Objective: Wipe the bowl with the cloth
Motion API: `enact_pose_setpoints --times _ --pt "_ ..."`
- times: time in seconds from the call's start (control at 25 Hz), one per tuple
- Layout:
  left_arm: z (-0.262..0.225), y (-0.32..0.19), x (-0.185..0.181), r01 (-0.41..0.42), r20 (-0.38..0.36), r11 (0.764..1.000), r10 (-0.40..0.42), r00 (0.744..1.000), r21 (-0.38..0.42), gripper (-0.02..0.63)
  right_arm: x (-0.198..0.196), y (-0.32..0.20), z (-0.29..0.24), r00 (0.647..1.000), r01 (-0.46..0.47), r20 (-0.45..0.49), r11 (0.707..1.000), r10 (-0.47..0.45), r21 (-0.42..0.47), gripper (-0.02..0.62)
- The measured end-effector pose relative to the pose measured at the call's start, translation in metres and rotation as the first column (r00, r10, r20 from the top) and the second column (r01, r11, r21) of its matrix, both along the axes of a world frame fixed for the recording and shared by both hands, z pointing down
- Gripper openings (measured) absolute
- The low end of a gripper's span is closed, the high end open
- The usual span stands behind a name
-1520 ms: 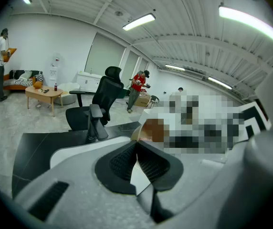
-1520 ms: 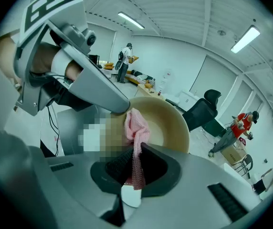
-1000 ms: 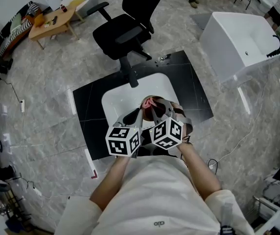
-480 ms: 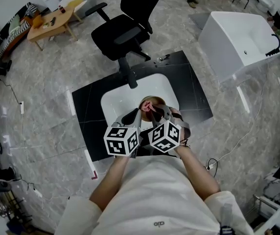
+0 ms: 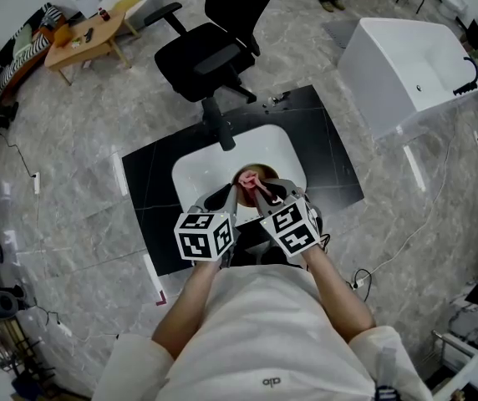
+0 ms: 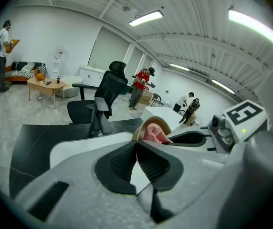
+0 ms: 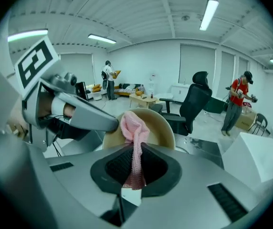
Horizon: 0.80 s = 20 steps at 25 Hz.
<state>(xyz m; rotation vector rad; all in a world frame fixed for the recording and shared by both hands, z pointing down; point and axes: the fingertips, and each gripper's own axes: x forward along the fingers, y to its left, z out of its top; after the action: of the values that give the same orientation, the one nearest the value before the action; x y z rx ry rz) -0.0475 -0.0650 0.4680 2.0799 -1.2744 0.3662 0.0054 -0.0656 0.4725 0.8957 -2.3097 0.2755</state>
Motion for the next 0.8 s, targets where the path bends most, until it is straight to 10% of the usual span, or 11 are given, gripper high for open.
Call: enact_pose_setpoints --times 0.8 --pt "0.022 0.012 -0.031 0.097 -0.027 0.992 -0.100 0.995 -0.085 0.015 0.034 0.012 -0.078 0.826 -0.114 0.544 0.989 0.145 -0.090 0.029"
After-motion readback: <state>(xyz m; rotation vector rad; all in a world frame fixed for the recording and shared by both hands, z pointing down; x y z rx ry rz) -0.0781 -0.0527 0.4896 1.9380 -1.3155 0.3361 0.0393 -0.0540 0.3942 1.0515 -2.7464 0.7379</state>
